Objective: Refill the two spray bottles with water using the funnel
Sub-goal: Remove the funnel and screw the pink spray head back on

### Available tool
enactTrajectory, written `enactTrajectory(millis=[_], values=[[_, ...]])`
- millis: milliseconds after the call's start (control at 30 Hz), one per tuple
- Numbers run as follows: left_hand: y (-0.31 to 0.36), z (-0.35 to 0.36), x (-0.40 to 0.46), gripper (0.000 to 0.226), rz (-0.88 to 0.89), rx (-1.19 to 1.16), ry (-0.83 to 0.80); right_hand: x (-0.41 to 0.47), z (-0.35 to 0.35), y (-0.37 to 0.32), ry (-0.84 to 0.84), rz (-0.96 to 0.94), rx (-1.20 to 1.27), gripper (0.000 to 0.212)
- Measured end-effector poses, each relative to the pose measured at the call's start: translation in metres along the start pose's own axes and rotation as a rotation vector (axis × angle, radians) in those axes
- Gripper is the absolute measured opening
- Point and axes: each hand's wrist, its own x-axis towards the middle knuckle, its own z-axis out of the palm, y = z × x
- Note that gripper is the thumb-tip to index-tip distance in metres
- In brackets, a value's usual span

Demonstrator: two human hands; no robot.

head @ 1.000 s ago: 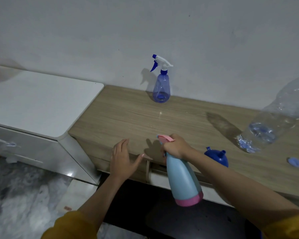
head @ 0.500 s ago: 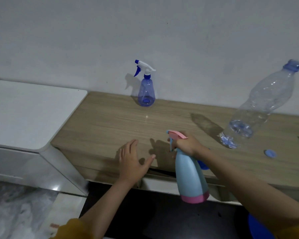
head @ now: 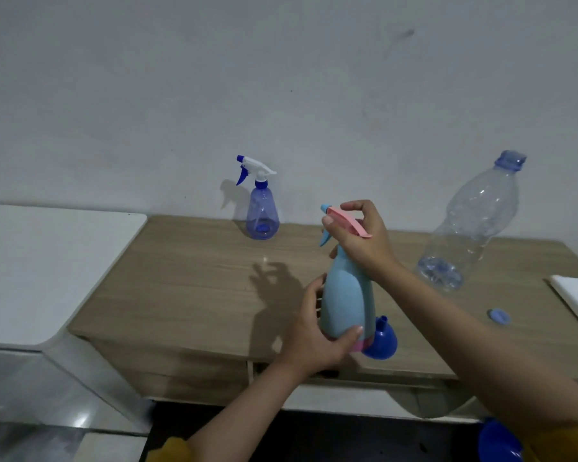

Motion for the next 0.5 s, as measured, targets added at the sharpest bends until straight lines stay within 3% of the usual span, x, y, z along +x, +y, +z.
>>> enactTrajectory(millis=[100, 233, 400, 500], values=[[0.002, 0.002, 0.019, 0.086, -0.011, -0.008, 0.04, 0.011, -0.002, -0.001, 0.147, -0.141, -0.08, 0.054], [0.0, 0.002, 0.055, 0.086, -0.019, 0.057, 0.077, 0.034, -0.008, -0.001, 0.209, -0.271, -0.047, 0.047], [-0.008, -0.002, 0.101, 0.086, -0.019, 0.121, 0.088, 0.074, -0.029, -0.002, 0.035, -0.258, -0.033, 0.036], [-0.023, -0.003, 0.127, 0.088, -0.038, 0.202, 0.074, 0.101, -0.041, -0.002, -0.026, -0.223, -0.172, 0.037]])
